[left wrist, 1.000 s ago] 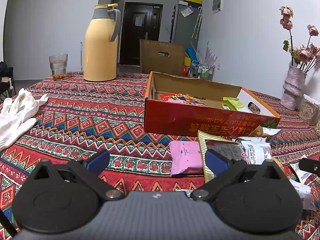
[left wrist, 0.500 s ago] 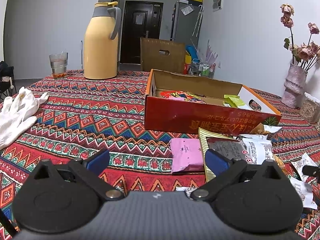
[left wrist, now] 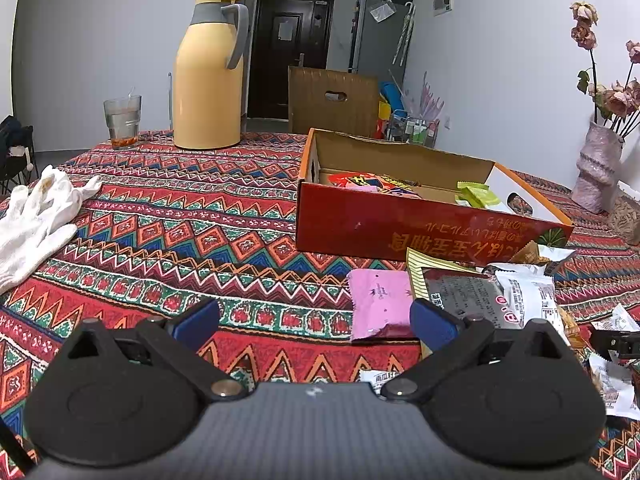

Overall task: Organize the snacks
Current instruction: 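Withdraw both tools from the box back toward the remaining snacks, then grasp a silver-and-gold bar with the left gripper while the right gripper grasps a white packet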

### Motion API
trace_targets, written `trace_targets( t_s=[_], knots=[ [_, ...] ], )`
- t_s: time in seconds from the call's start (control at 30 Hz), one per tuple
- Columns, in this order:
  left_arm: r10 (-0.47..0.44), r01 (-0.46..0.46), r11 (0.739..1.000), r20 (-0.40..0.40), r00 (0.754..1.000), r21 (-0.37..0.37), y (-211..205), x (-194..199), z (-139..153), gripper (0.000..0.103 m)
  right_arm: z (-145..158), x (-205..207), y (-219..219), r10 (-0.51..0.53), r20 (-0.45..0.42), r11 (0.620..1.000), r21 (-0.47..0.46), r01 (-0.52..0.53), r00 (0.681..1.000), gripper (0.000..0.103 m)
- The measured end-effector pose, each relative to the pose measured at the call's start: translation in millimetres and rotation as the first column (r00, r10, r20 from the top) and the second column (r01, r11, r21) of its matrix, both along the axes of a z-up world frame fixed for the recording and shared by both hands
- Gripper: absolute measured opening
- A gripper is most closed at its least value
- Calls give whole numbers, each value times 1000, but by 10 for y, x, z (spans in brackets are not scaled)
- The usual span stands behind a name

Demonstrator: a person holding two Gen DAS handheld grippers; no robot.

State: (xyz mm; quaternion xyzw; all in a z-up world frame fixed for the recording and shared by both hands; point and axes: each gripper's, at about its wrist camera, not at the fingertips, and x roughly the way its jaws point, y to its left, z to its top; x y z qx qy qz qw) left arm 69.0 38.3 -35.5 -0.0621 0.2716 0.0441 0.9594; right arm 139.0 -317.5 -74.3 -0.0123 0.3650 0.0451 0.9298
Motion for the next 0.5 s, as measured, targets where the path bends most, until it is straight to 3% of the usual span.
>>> trace_targets(
  t_s=[0.07, 0.13, 0.2, 0.23, 0.27, 0.5],
  knots=[
    [3, -3, 1000, -3, 1000, 2, 1, 6, -4, 103, -1, -19, -5, 6, 9, 1000, 9, -6, 1000, 101],
    [3, -3, 1000, -6, 1000, 3, -1, 10, -6, 103, 17, -61, 9, 25, 24, 1000, 12, -25, 999, 89],
    [3, -3, 1000, -9, 1000, 6, -5, 13, -9, 103, 41, -115, 28, 43, 42, 999, 16, -44, 998, 67],
    [4, -4, 1000, -10, 1000, 7, -6, 15, -10, 103, 48, -136, 34, 47, 50, 999, 20, -48, 998, 64],
    [5, -5, 1000, -10, 1000, 6, -2, 16, -9, 103, 52, -162, 38, 45, 59, 999, 25, -46, 997, 54],
    [-13, 13, 1000, -26, 1000, 2, -26, 20, 75, 103, 153, -352, 5, 19, 143, 993, 113, -35, 990, 27]
  ],
)
